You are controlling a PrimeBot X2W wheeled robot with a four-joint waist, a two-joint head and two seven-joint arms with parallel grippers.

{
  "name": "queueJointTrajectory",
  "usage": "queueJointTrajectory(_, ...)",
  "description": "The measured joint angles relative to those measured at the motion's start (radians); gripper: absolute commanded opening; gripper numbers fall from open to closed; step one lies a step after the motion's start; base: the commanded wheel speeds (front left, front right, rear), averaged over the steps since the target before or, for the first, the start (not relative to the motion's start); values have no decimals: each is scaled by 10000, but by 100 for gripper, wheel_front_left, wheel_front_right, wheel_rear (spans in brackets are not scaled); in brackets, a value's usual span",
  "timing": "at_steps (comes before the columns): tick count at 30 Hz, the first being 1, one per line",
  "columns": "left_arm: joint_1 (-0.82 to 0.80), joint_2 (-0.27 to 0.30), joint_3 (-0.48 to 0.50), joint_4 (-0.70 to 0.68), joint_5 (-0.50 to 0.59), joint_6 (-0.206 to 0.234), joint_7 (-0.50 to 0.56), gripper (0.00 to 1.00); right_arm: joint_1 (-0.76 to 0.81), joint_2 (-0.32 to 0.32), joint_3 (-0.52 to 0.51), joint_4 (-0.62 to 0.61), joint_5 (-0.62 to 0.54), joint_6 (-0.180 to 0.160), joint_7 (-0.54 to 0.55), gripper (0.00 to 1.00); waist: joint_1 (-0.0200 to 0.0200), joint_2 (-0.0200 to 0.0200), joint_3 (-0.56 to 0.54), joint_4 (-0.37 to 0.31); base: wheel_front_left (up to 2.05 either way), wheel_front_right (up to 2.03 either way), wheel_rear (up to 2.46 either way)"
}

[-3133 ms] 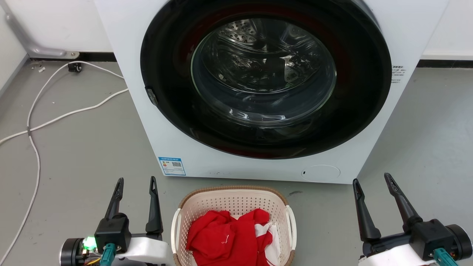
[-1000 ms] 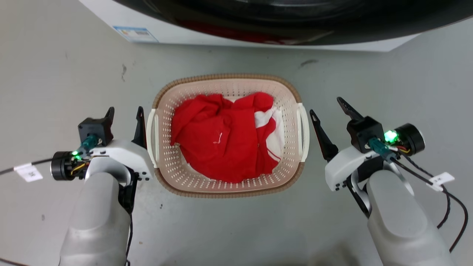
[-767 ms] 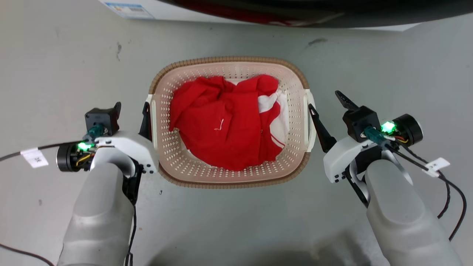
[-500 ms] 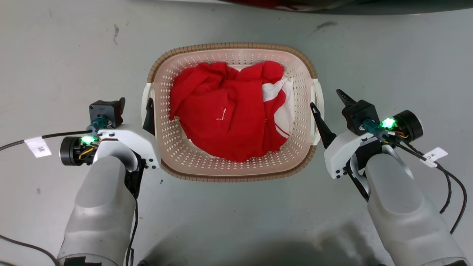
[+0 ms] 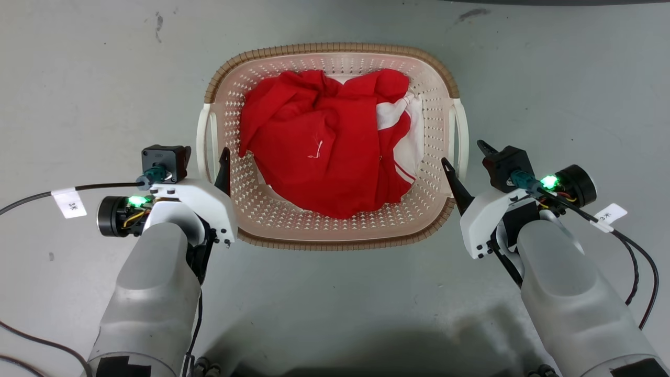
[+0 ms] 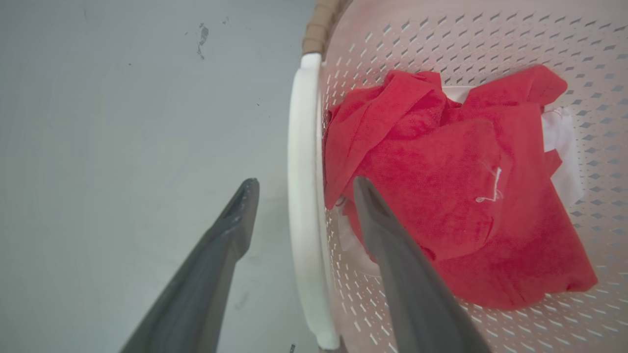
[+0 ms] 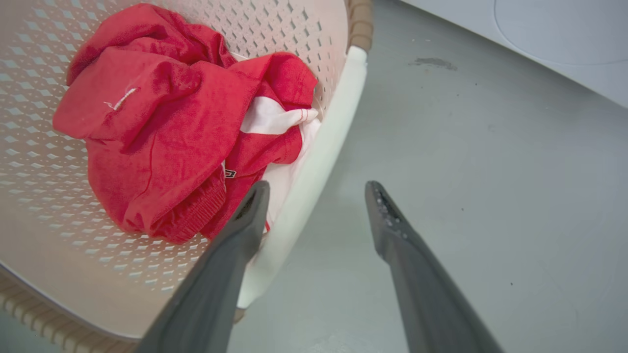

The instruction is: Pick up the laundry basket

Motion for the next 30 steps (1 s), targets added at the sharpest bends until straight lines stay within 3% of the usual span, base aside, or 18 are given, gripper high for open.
queueJointTrajectory(8, -357, -119, -234, 522, -38, -44, 0, 100, -448, -2, 48, 662, 107, 0, -2, 100, -1, 0, 298, 80, 0, 0, 0)
queueJointTrajectory(9, -384, -130, -278, 577, -35, -44, 0, 67, -498, 0, 50, 700, 109, 0, -2, 93, -1, 0, 319, 89, 0, 0, 0)
queueJointTrajectory(10, -394, -132, -316, 550, -17, -46, 0, 23, -539, 0, 52, 731, 109, 0, -2, 36, 0, 0, 338, 98, 0, 0, 0)
queueJointTrajectory(11, -417, -140, -324, 522, -21, -50, 0, 0, -551, 0, 52, 752, 109, 4, -2, 0, 0, 0, 350, 109, 0, 0, 0)
queueJointTrajectory(20, -433, -249, -489, 826, -98, -98, 0, 0, -571, 31, 213, 951, 382, -17, 10, 0, 0, 0, 32, 117, 0, 0, 0)
queueJointTrajectory(30, -83, -240, -619, 1290, -337, -146, 2, 0, -302, 27, 851, 1465, 1047, -17, 10, 0, -1, 0, -1079, -1, 0, 0, 0)
